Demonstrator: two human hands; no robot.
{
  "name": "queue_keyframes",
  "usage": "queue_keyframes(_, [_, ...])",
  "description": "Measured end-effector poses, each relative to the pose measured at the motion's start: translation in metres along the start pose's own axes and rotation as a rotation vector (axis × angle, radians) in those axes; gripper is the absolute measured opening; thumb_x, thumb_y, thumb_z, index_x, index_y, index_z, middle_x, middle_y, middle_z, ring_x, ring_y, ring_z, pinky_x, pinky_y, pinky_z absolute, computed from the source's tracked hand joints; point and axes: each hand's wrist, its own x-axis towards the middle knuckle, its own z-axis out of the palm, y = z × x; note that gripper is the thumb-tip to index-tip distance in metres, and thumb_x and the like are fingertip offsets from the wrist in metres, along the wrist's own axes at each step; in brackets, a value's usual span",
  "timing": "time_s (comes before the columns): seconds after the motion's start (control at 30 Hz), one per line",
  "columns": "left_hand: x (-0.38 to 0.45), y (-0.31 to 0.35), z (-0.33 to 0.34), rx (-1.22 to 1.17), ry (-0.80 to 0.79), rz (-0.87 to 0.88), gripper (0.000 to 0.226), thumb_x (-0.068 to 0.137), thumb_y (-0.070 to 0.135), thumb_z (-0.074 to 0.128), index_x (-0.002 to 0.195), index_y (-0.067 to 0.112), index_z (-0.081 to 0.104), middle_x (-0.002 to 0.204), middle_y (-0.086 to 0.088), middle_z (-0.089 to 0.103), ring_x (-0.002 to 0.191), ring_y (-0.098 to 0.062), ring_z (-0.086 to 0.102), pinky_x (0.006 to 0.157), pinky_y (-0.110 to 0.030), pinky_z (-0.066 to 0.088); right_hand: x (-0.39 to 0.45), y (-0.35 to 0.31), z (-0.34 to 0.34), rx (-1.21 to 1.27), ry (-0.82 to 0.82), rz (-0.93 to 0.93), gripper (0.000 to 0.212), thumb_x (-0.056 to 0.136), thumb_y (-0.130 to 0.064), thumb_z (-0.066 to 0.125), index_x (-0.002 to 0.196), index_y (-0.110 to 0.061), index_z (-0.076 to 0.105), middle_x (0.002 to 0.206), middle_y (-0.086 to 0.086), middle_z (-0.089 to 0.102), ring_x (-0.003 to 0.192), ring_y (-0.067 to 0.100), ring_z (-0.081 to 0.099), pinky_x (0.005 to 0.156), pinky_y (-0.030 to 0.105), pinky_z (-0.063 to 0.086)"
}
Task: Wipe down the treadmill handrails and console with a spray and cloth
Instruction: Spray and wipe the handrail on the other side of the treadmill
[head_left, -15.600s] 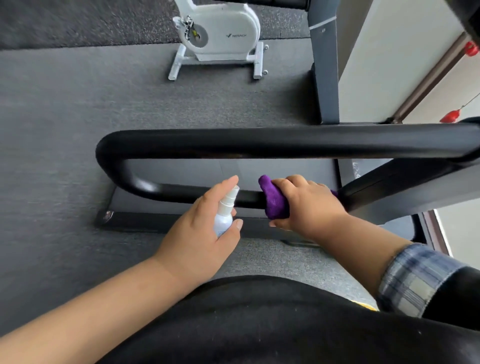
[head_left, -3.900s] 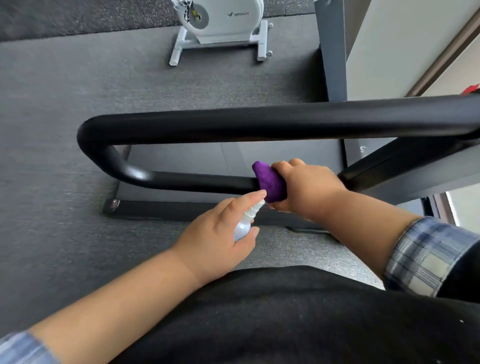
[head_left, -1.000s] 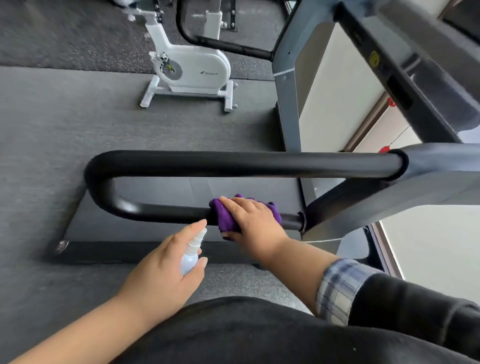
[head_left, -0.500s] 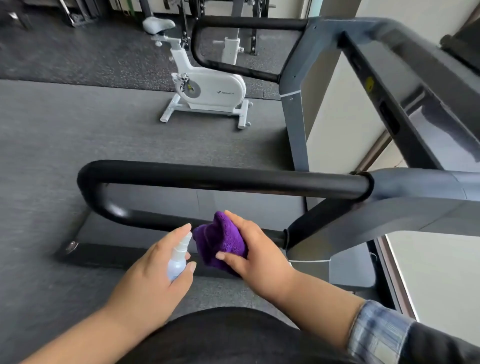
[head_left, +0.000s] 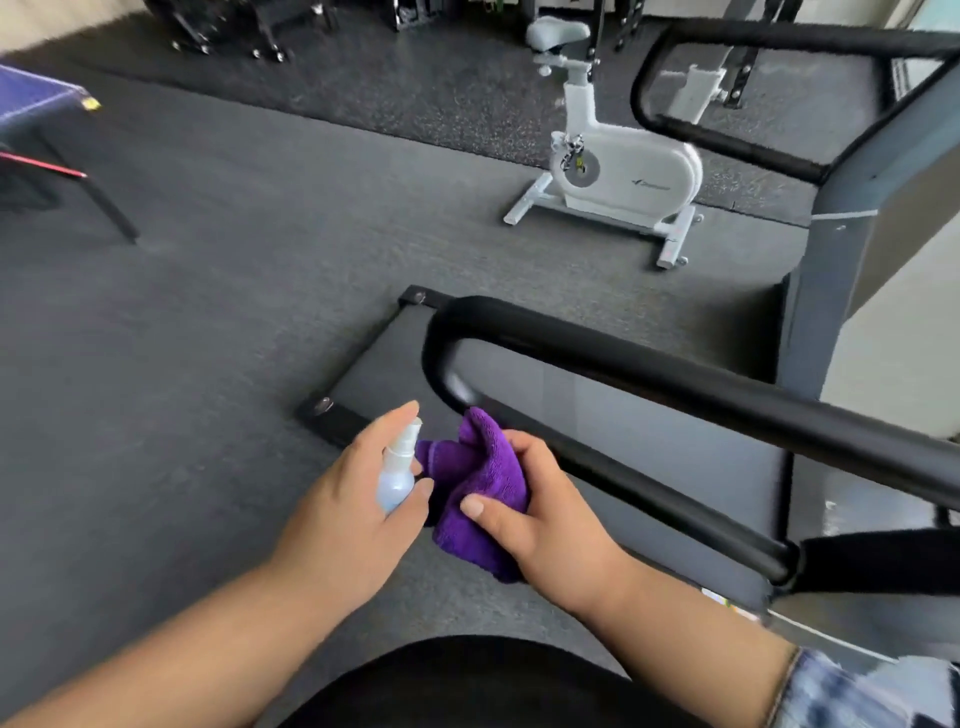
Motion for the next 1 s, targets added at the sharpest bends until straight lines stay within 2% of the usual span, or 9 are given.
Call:
queue_keyframes(0.17, [-0.009,-0.049,-0.052,-0.076,0.111,-0.106,0.066,0.081,0.045,0.063,0.122,0.081,0.025,0.117,0.037,0.054,0.103,0.011,0.056,0.082,-0.023,0.047,0.056,-0.018,0.072,0.019,-0.095,0.032,0.039,0.085,-0.046,0.068,0.121,-0.051,0.052,0.115,-0.021,0.068,0.107,0.003,0.066,0.086,0.020,0.054])
queue_keyframes(0.23, [-0.008,-0.075,-0.078,-0.147,0.113,-0.159,0.067,0.083,0.046,0.067,0.124,0.080,0.026,0.113,0.035,0.057,0.096,0.010,0.059,0.076,-0.022,0.048,0.082,-0.025,0.110,0.044,-0.102,0.038,0.039,0.084,-0.053,0.064,0.121,-0.050,0.054,0.113,-0.022,0.069,0.106,0.002,0.066,0.086,0.020,0.052])
queue_keyframes(0.4, [0.017,-0.152,-0.159,-0.311,0.120,-0.239,0.078,0.070,0.053,0.073,0.125,0.080,0.024,0.111,0.029,0.063,0.094,0.001,0.066,0.058,-0.019,0.055,0.147,-0.045,0.222,0.108,-0.193,0.033,0.042,0.088,-0.056,0.058,0.130,-0.053,0.052,0.128,-0.014,0.066,0.120,0.009,0.062,0.100,0.038,0.049])
queue_keyframes(0.5, [0.034,-0.203,-0.215,-0.322,0.111,-0.237,0.085,0.063,0.056,0.073,0.131,0.076,0.025,0.113,0.029,0.064,0.094,-0.002,0.067,0.060,-0.036,0.062,0.185,-0.063,0.290,0.131,-0.246,0.029,0.043,0.088,-0.063,0.058,0.129,-0.058,0.050,0.131,-0.011,0.065,0.117,0.011,0.063,0.092,0.034,0.052])
queue_keyframes(0.57, [0.043,-0.237,-0.250,-0.317,0.098,-0.231,0.089,0.064,0.055,0.075,0.134,0.075,0.025,0.115,0.028,0.064,0.094,-0.003,0.068,0.058,-0.048,0.062,0.209,-0.073,0.330,0.143,-0.276,0.037,0.041,0.090,-0.060,0.057,0.131,-0.053,0.052,0.130,-0.005,0.066,0.117,0.016,0.064,0.092,0.038,0.054])
queue_keyframes(0.63, [0.054,-0.266,-0.281,-0.312,0.082,-0.231,0.091,0.063,0.054,0.077,0.134,0.075,0.024,0.118,0.029,0.063,0.096,-0.001,0.067,0.059,-0.050,0.062,0.233,-0.081,0.364,0.163,-0.302,0.061,0.034,0.093,-0.052,0.057,0.127,-0.050,0.058,0.130,-0.004,0.067,0.118,0.019,0.065,0.095,0.038,0.054])
queue_keyframes(0.7, [0.065,-0.290,-0.302,-0.308,0.065,-0.244,0.093,0.061,0.056,0.078,0.133,0.076,0.023,0.120,0.028,0.062,0.097,0.001,0.066,0.063,-0.045,0.063,0.256,-0.084,0.388,0.197,-0.308,0.126,0.031,0.089,-0.049,0.058,0.119,-0.049,0.064,0.126,-0.002,0.070,0.114,0.021,0.067,0.093,0.034,0.056])
queue_keyframes(0.87, [0.106,-0.343,-0.332,-0.275,0.026,-0.246,0.088,0.061,0.060,0.073,0.131,0.078,0.023,0.120,0.029,0.059,0.108,0.011,0.057,0.084,-0.020,0.046,0.322,-0.075,0.430,0.336,-0.201,0.321,0.047,0.084,-0.036,0.051,0.131,-0.034,0.059,0.119,0.007,0.072,0.113,0.030,0.067,0.106,0.053,0.047])
queue_keyframes(1.0, [0.170,-0.381,-0.354,-0.248,0.018,-0.252,0.088,0.059,0.060,0.071,0.126,0.081,0.020,0.120,0.037,0.055,0.105,0.017,0.055,0.076,-0.013,0.045,0.391,-0.079,0.457,0.354,-0.237,0.332,0.055,0.090,-0.048,0.056,0.139,-0.024,0.054,0.127,0.007,0.069,0.121,0.028,0.063,0.108,0.052,0.044])
